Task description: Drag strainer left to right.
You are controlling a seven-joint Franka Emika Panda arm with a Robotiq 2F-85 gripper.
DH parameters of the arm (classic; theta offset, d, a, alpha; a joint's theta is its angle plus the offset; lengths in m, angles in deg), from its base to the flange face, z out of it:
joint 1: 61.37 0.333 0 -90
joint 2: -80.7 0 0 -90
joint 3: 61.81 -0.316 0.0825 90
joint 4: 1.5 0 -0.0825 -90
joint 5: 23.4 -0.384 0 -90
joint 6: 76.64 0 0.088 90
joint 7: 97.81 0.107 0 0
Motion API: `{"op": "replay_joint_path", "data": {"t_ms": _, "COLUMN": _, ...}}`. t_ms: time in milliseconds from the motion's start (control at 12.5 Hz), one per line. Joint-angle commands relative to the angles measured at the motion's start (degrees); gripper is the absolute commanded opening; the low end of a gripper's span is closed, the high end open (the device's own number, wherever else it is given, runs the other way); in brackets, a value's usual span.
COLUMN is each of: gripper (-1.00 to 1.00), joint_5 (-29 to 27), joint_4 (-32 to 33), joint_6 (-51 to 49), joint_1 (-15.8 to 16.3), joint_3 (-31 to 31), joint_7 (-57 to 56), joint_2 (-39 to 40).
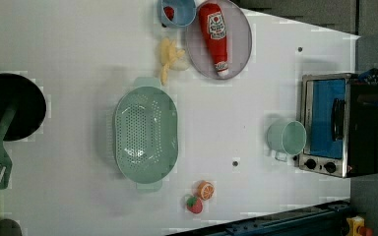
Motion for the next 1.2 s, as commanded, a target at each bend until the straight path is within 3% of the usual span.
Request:
{"op": "replay_joint_path", "data": {"t_ms": 80, "gripper": 0.60, "joint_5": 0.47, "joint_4": 7.75, "joint_6": -9.34, "joint_1": -1.49, "joint_3": 2.21, "joint_7": 5.93, "joint_2": -18.75}}
{"op": "replay_joint_path", "data": {"t_ms": 240, "gripper": 1.00, "joint_5": 0.37, "joint_4": 7.76, "joint_6": -9.28, "joint_1": -1.34, "joint_3": 1.74, "joint_7": 6.24, "joint_2": -18.62}}
{"op": "replay_joint_path", "data": {"t_ms": 640, "gripper": 1.00, "joint_5": -1.09, "joint_4": 7.77, "joint_6": -8.91, "joint_1": 1.06, "joint_3": -6.75, "joint_7": 10.24, "joint_2": -14.53}}
{"op": "replay_joint_path", "data": {"t_ms": 960, "gripper": 1.00, "joint_5": -1.12, "joint_4": 7.77, "joint_6": -7.13, "joint_1": 2.28, "joint_3": -18.45, "joint_7": 29.64, "joint_2": -8.59}}
{"op": "replay_joint_path", "data": {"t_ms": 1200, "gripper": 1.00, "joint_5": -1.10, "joint_4": 7.98, "joint_6": 0.46, "joint_1": 2.40, "joint_3": -26.79, "joint_7": 46.46, "joint_2": -3.26}}
